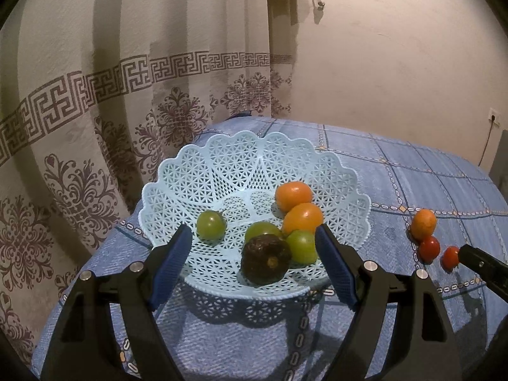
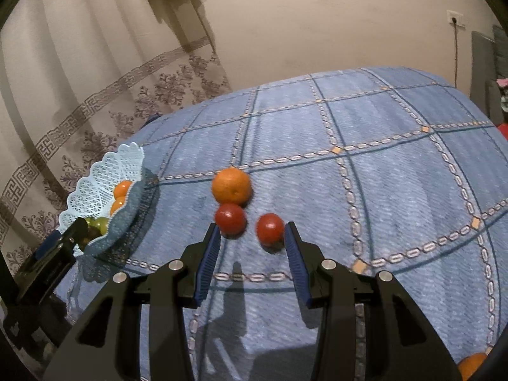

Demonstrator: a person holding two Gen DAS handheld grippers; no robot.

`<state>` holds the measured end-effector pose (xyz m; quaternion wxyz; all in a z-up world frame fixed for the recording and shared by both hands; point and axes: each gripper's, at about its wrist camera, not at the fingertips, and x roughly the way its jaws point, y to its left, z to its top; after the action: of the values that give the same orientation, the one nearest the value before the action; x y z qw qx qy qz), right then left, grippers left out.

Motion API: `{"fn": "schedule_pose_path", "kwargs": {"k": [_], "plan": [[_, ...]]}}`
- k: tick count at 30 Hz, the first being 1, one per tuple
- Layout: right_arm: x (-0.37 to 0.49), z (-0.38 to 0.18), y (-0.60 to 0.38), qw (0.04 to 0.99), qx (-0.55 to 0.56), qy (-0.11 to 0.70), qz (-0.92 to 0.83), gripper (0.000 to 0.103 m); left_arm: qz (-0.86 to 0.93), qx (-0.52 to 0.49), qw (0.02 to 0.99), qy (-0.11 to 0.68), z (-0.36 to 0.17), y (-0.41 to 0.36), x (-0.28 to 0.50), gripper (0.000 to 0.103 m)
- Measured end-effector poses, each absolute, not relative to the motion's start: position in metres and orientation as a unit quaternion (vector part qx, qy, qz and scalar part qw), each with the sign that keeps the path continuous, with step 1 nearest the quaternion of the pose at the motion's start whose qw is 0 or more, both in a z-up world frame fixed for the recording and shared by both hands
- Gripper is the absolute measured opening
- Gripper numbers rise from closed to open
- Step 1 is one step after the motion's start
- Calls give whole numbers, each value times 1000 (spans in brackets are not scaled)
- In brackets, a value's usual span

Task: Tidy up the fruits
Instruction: 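Move the right gripper to the orange on the cover and grasp it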

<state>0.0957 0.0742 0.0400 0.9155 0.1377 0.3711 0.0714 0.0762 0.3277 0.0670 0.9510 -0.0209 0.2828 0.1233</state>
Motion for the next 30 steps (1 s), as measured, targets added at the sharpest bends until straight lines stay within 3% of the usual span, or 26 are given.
{"fn": "schedule_pose_path", "kwargs": {"k": [14, 30], "plan": [[71, 31, 43, 914, 148, 374, 45, 42, 114, 2, 953, 280, 63, 311, 73, 81], [-19, 54, -14, 933, 110, 344, 1, 42, 54, 35, 958, 280, 67, 263, 52, 81]]}}
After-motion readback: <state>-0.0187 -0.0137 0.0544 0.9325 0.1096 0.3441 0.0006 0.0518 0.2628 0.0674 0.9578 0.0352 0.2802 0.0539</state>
